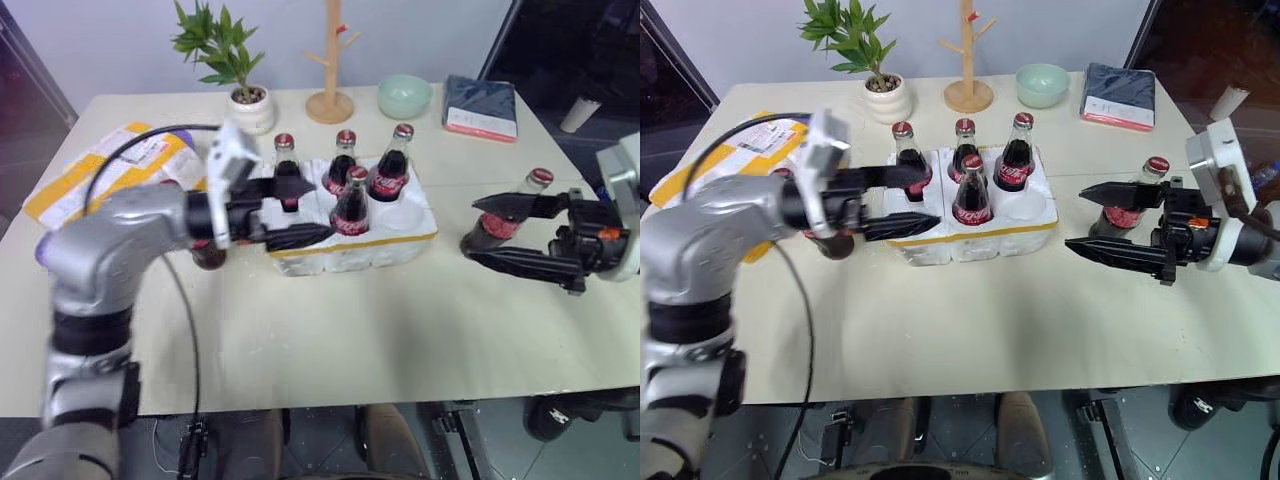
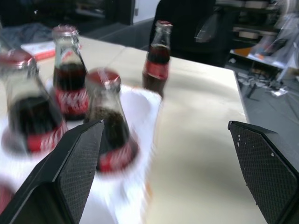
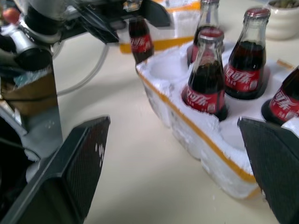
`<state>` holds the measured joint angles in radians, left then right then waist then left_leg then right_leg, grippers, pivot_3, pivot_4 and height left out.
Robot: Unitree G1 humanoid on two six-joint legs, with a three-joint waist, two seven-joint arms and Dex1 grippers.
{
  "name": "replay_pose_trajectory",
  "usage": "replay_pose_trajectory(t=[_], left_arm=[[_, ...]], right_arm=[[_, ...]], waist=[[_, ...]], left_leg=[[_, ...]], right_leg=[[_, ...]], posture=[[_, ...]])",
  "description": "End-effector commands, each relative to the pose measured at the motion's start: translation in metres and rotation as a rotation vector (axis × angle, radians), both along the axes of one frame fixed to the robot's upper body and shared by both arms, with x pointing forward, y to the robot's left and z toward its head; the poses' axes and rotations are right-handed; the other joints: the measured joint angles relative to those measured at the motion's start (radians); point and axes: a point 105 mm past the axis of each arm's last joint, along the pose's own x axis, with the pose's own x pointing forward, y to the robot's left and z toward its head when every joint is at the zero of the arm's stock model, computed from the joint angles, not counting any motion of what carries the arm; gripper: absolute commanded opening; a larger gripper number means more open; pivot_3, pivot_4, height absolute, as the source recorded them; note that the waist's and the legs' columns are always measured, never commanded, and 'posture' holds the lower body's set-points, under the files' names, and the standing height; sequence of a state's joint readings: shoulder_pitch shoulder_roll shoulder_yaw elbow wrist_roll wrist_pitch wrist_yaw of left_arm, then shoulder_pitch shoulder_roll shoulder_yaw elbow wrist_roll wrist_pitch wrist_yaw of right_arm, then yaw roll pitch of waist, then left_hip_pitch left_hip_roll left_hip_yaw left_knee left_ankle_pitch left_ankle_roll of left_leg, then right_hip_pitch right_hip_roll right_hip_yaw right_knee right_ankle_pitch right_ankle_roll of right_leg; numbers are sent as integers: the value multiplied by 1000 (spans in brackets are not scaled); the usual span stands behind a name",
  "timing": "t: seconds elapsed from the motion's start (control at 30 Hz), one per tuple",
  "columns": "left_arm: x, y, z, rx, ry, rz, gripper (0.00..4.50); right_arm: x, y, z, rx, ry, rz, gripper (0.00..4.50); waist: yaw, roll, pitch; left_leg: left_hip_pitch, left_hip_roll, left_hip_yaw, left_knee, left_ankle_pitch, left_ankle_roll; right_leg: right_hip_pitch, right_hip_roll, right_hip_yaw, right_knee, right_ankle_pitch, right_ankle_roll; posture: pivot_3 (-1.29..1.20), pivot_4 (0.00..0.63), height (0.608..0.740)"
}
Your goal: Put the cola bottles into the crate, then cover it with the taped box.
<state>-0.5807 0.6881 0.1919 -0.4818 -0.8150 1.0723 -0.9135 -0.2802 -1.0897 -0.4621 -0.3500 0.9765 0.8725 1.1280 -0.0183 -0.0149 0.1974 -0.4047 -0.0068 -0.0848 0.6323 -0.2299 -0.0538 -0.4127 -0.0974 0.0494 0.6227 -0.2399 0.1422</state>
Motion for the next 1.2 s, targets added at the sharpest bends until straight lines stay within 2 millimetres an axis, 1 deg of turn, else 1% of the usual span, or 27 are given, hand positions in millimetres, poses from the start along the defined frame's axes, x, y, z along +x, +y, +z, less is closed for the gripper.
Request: replay_pose_trajectory(t=[0.03,0.1,0.13,0.17,0.2,0.27,0.33,0.47,0.53,0.57,0.63,0.7,0.83,0.93,1.1,1.2], left_arm=[[-36,23,-1,47,13,47,4465],[-51,40,-12,73,62,110,4465],[-55,48,-16,87,80,156,4465],[-57,58,-21,98,86,220,4465],[-56,69,-26,109,94,296,4465],[-41,101,-33,102,81,520,4465],[-30,127,-37,87,67,668,4465],[-25,145,-36,61,32,738,4465],[-17,155,-35,63,0,791,4465],[-13,157,-35,52,-12,801,4465],[-3,155,-36,37,-21,797,4465],[8,148,-43,41,-23,774,4465],[27,142,-58,53,-24,775,4465],[35,137,-67,73,-19,749,4465],[50,137,-71,71,-23,753,4465],[61,130,-73,69,-29,738,4465]], right_arm=[[-1,1,6,1,-35,24,4500],[1,0,6,0,-34,28,4500],[2,0,5,0,-33,32,4500],[3,0,5,-2,-32,37,4500],[4,0,5,-6,-32,42,4500],[5,-1,6,-16,-36,56,4500],[6,-1,9,-23,-44,67,4500],[8,-2,13,-53,-53,76,4500],[9,-3,15,-71,-59,76,4500],[9,-3,17,-78,-65,79,4500],[8,-3,22,-75,-76,82,4500],[8,-3,27,-63,-82,80,4500],[6,-2,29,-59,-83,79,4500],[5,-3,30,-59,-82,70,4500],[4,-4,33,-46,-80,55,4500],[2,-3,32,-43,-76,52,4500]], waist=[[-1,0,0],[0,0,0],[1,0,0],[3,0,0],[6,0,0],[9,0,0],[10,0,0],[6,0,0],[6,0,0],[5,0,0],[8,0,0],[8,0,0],[6,-1,-1],[4,-1,-1],[4,-1,-1],[8,-1,-1]], left_leg=[[0,0,0,0,0,0],[0,0,0,0,0,0],[1,0,0,0,0,0],[1,0,0,0,0,0],[1,0,0,0,0,0],[3,0,0,0,0,0],[4,0,0,0,0,0],[5,0,1,0,0,0],[5,0,1,-2,0,0],[5,0,1,-2,0,0],[5,1,1,-2,0,0],[5,0,1,-2,0,0],[4,0,1,-2,0,0],[4,0,1,-2,0,0],[4,0,1,-2,0,0],[4,0,1,-2,0,0]], right_leg=[[0,0,0,0,0,0],[0,0,0,0,0,0],[0,0,0,0,0,0],[0,0,0,0,0,-1],[1,0,0,0,-2,-4],[3,0,0,-1,-3,-5],[5,0,0,-2,-3,-7],[6,0,0,-4,-3,-8],[6,0,0,-5,-3,-8],[5,0,0,-5,-3,-8],[5,0,0,-5,-3,-8],[5,0,0,-5,-2,-8],[5,0,0,-6,-2,-8],[4,0,0,-5,-2,-8],[4,0,0,-5,-2,-8],[4,0,0,-5,-2,-8]], posture=[[0,150,739],[0,150,739],[0,150,739],[0,150,739],[0,150,739],[0,150,739],[0,150,739],[0,150,739],[0,150,739],[0,150,739],[0,150,739],[0,150,739],[0,150,739],[0,150,739],[0,150,739],[0,150,739]])
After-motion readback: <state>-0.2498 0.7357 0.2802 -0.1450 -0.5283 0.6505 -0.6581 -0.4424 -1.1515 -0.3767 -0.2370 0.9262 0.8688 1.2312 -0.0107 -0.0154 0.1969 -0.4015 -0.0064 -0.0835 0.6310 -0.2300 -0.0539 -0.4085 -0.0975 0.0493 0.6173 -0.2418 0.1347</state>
